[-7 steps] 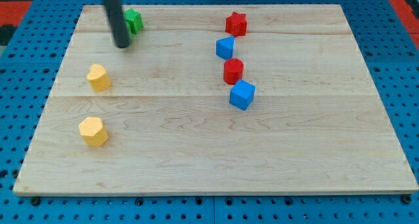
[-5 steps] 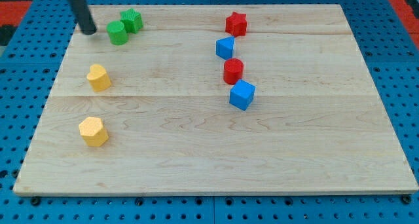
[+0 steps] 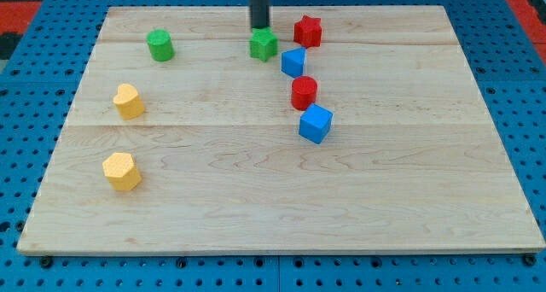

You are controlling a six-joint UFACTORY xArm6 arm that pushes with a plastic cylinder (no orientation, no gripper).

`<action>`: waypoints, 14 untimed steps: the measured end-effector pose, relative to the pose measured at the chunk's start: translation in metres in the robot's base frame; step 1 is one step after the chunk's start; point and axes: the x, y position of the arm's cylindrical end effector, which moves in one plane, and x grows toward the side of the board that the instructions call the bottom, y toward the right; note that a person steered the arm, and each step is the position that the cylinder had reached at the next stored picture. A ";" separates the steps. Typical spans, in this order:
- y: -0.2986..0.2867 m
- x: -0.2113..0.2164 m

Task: Move the green star to the right

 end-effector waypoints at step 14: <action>0.201 0.102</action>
